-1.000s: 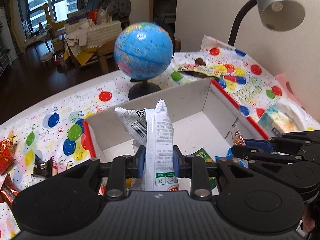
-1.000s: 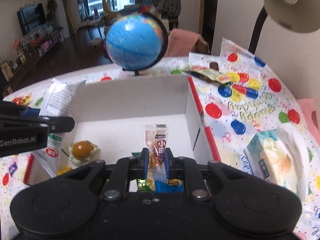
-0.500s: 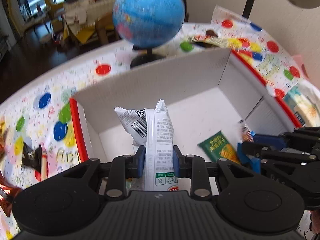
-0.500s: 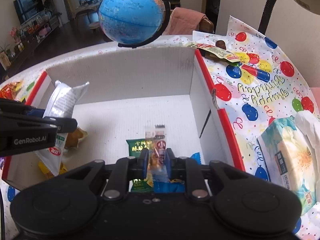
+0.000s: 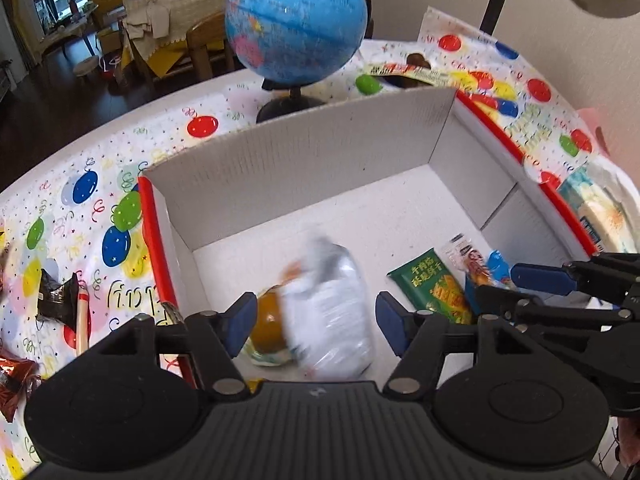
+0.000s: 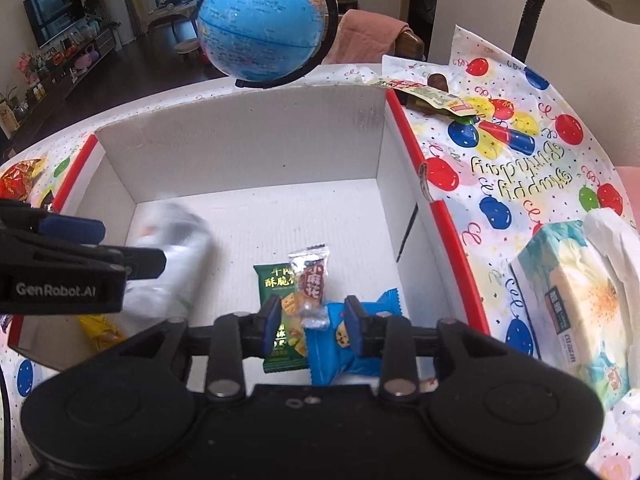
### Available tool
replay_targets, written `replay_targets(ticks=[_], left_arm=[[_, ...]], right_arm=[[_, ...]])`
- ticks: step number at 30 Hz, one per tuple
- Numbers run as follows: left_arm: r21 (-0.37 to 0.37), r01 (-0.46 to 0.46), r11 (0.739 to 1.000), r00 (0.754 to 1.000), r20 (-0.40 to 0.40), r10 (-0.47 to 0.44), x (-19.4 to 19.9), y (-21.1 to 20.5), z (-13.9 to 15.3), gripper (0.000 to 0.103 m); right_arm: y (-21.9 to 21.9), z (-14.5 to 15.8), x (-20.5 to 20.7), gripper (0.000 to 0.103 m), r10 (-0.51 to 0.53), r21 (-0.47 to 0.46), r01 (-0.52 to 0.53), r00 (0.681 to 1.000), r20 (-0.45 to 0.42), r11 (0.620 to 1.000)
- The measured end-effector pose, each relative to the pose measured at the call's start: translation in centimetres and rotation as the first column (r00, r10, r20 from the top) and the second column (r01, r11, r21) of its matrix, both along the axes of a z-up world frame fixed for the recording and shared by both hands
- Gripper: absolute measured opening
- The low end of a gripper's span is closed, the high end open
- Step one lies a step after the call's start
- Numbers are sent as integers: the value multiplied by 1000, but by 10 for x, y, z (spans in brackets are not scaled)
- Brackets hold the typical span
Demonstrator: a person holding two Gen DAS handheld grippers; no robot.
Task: Organize snacks
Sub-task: 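Carry the white packet and candy bar into the red box and open both tools, then lift both tools out of the box and move them back over the table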
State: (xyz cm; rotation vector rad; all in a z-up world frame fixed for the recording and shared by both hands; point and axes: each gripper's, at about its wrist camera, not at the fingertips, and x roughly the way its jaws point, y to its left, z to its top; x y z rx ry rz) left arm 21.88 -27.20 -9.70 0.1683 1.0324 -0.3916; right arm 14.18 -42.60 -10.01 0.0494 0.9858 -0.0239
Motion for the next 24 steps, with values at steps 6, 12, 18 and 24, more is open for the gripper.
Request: replay_targets(ticks=[6,12,18,24], left_arm=[[-15,-17,1000,999,38,18,-12,10,18,65],[-41,-33,999,996,87,37,-29,24,40,65],[-62,-55,997,991,122,62,-47,39,58,70],[-81,-91,992,984,147,103,-64,58,73,78]], right_arm=[[2,19,-13,66,-7,8,7,999,51,1000],[12,42,-29,76,23,5,-23,994,106,1000],[22,62,-43,84,42,10,-44,987,154,999],[33,77,-57,93,51,19,-55,981,189,998]])
